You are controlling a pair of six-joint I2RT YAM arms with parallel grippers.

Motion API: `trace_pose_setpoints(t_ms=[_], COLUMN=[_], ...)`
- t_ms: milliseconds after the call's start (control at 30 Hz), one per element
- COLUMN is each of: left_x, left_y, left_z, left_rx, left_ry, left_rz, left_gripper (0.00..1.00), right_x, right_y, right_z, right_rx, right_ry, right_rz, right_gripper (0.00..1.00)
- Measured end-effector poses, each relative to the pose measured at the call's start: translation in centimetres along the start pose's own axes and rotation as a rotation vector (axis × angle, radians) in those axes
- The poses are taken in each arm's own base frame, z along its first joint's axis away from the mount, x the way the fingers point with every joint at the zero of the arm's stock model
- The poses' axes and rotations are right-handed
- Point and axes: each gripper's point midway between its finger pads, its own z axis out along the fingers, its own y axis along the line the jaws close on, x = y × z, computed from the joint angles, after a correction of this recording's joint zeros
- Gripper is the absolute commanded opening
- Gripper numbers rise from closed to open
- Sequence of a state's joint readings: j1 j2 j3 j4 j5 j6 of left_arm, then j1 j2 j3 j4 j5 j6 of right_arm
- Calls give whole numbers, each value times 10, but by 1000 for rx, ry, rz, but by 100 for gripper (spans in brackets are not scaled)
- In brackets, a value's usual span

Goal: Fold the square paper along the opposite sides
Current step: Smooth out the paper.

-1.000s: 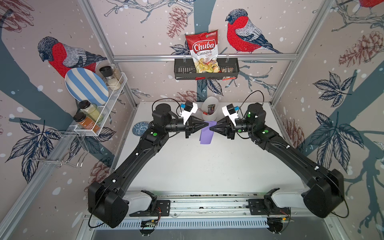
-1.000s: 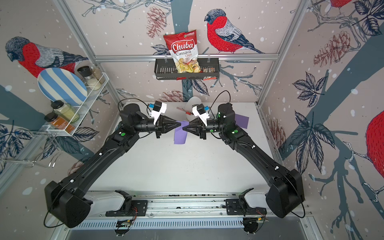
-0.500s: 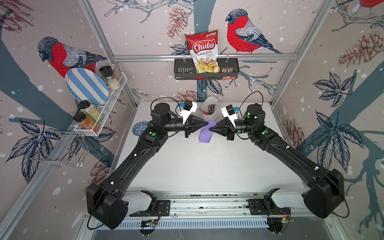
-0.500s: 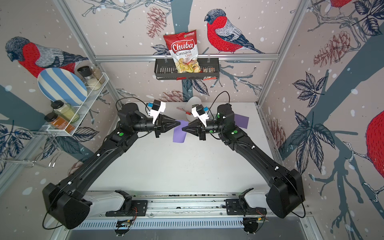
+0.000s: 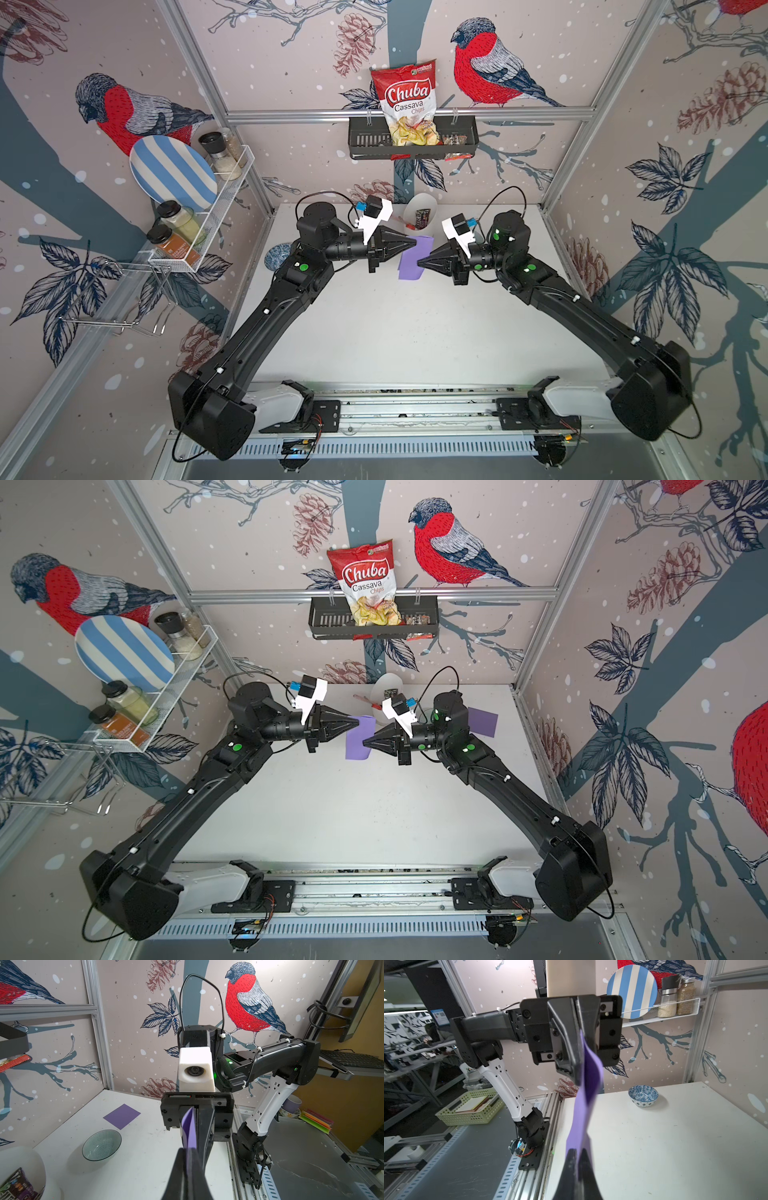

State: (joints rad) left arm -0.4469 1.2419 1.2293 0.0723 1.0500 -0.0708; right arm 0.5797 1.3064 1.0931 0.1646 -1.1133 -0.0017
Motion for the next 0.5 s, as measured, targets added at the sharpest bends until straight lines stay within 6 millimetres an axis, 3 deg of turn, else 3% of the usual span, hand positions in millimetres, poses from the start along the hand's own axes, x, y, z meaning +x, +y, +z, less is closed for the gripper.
trace_pose_setpoints(t_ms=[33,100,133,200,367,433,467,500], left_x=[0,0,-2,-6,-8,-8,-8,-8], left_y=[-1,-1,-2,-3,-5,-5,-5,-6], left_z=[0,-1,-1,-2,-3,-3,-3,-4], left_rx=[1,0,-3,-6,-5,-5,-5,-6], left_ry=[1,2,-1,-7,-12,-10,-10,-12], left_rz=[-1,-3,1,12,20,17,17,20], left_gripper=[0,0,0,0,0,0,0,0], right_x=[0,0,1,3,7,7,7,8], right_y=[1,3,4,4,5,5,5,6], right_z=[0,0,0,1,2,2,2,2], right_rx=[-2,-4,-5,-6,-9,-8,-7,-8], right_ry=[0,-1,1,4,9,10,9,11], right_rz=[-2,-7,-3,-4,-4,-6,-6,-3], right_gripper=[4,25,25,0,0,24,26,21])
